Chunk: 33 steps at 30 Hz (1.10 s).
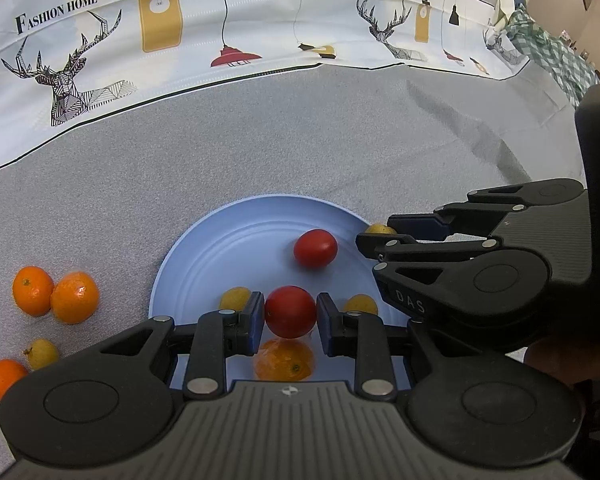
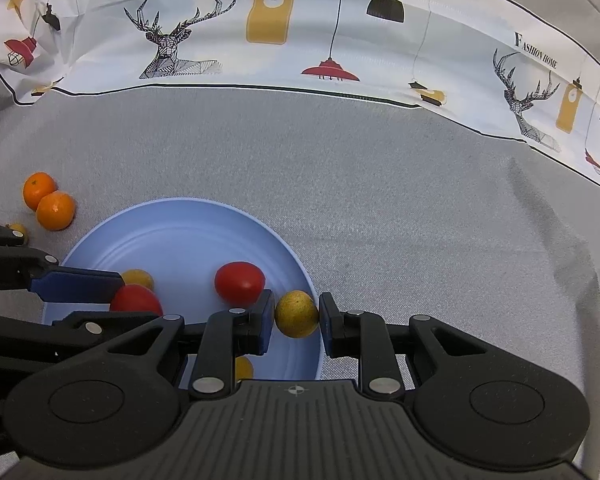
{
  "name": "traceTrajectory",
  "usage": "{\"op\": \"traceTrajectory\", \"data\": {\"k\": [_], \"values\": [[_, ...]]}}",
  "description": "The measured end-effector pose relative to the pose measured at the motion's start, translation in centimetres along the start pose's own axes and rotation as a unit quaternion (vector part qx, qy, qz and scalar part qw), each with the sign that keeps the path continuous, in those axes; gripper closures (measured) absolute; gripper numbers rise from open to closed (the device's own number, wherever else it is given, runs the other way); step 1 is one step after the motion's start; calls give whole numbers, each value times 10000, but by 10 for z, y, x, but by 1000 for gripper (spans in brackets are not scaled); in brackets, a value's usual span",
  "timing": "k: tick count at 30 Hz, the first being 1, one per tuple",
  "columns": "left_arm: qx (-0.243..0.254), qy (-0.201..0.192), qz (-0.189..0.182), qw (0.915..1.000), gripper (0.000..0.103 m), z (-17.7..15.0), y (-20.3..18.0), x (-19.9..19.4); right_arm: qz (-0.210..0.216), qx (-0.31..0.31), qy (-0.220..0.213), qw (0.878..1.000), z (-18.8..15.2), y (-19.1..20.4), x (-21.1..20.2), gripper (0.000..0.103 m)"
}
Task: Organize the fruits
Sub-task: 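Open the left gripper releasing the tomato while the right releases the yellow fruit onto the plate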
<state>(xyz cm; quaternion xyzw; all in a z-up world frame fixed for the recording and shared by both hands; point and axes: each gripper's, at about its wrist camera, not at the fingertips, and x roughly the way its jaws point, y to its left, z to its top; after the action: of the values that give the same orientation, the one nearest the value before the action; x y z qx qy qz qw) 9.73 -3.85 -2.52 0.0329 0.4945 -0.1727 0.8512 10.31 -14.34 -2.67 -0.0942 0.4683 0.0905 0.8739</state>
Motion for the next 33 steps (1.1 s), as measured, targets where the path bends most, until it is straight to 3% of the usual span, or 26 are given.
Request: {"op": "traceTrajectory", "data": {"k": [20, 24, 33], "values": [[-41, -25, -7, 10000, 72, -1, 2, -2, -9, -38, 65, 10000, 0, 2, 3, 76], [-44, -36, -5, 10000, 72, 0, 2, -3, -51, -41, 36, 10000, -1, 3, 2, 71], [-63, -82, 1, 9999, 72, 1, 5, -6, -156, 17, -107, 9998, 2, 1, -1, 71]]}}
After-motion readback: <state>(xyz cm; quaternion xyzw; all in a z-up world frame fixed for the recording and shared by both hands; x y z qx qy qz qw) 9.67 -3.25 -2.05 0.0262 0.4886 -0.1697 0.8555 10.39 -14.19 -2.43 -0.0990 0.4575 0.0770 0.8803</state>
